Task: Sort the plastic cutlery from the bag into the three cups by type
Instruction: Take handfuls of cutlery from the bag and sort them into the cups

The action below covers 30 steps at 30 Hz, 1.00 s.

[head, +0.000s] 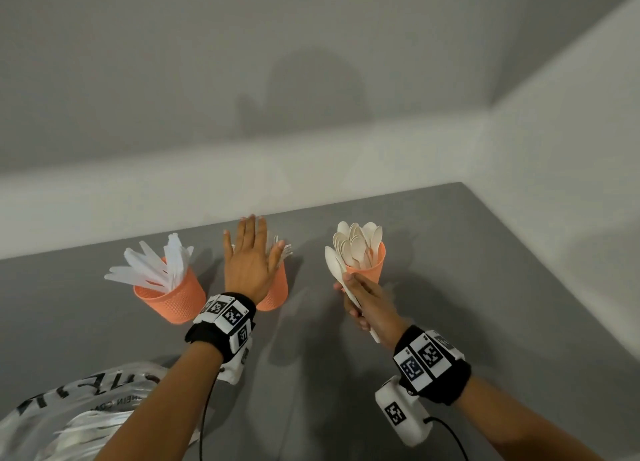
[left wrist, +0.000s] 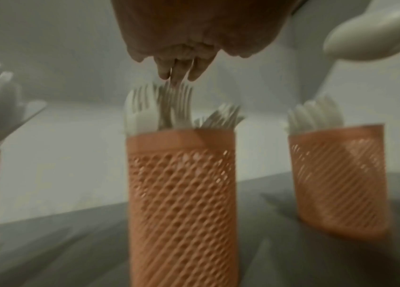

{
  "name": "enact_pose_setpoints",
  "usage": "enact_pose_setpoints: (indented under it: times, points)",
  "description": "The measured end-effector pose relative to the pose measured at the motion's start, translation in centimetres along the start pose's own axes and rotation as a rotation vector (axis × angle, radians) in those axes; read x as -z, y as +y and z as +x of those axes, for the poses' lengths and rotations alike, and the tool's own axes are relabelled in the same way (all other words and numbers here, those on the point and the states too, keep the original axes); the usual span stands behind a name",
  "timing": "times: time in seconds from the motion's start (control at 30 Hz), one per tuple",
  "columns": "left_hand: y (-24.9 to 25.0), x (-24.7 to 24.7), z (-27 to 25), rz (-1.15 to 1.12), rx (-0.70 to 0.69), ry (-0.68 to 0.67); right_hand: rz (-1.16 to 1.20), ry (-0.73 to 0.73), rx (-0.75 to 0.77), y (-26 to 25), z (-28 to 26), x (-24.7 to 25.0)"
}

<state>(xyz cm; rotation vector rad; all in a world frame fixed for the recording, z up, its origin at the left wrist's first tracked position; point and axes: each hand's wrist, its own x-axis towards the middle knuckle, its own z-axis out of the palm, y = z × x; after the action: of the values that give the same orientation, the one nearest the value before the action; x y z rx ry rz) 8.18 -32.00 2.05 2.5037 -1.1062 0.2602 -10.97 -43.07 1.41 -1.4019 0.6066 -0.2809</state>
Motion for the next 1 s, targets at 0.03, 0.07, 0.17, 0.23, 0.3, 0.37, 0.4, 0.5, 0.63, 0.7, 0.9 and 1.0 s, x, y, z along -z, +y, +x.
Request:
enact_pose_setpoints:
  times: [0.03, 0.07, 0.17, 0.23, 0.3, 0.37, 0.4, 0.5, 0.63, 0.7, 0.9, 1.0]
  points:
    - [0.8, 0.6, -0.2, -0.084, -0.007, 0.055, -0.007, 0.013, 0.018, -0.1, 0.0, -0.1]
    - [1.8, 1.3, -0.5, -0.208, 0.003, 0.102, -0.022, 0.03, 0.034, -0.2, -0.1, -0.2]
    - [5.4, 2.9, -1.9, -0.589, 0.152, 0.086, -0.051, 0.092, 0.097, -0.2, 0.1, -0.8]
    - [7.4, 3.1, -2.8, -0.711, 0.234, -0.036, -0.073, 0.103, 0.146, 0.0, 0.1, -1.3]
    - [8.5, 2.5, -3.6, -0.794, 0.248, -0.119, -0.111, 0.093, 0.178, 0.3, 0.1, -1.6]
    - [8.8, 2.1, -4.1, -0.817, 0.241, -0.113, -0.143, 0.078, 0.182, 0.4, -0.1, -1.7]
    - [8.8, 2.0, -4.3, -0.827, 0.244, -0.111, -0.145, 0.07, 0.178, 0.4, -0.2, -1.7]
    - [8.5, 2.2, -4.7, -0.917, 0.272, -0.152, -0.106, 0.032, 0.158, 0.3, -0.8, -1.7]
    - [8.3, 2.3, -5.2, -1.091, 0.322, -0.137, -0.045, 0.005, 0.082, 0.1, -1.3, -1.8]
    - [8.4, 2.4, -5.4, -1.099, 0.344, -0.059, -0.043, -0.057, 0.058, 0.2, -1.5, -1.8]
    - [7.7, 2.2, -5.2, -0.95, 0.328, -0.137, 0.004, -0.241, -0.042, -0.2, -2.0, -0.9]
    - [7.9, 2.4, -5.4, -0.907, 0.246, -0.213, -0.098, -0.242, -0.032, -1.1, -2.7, -0.7]
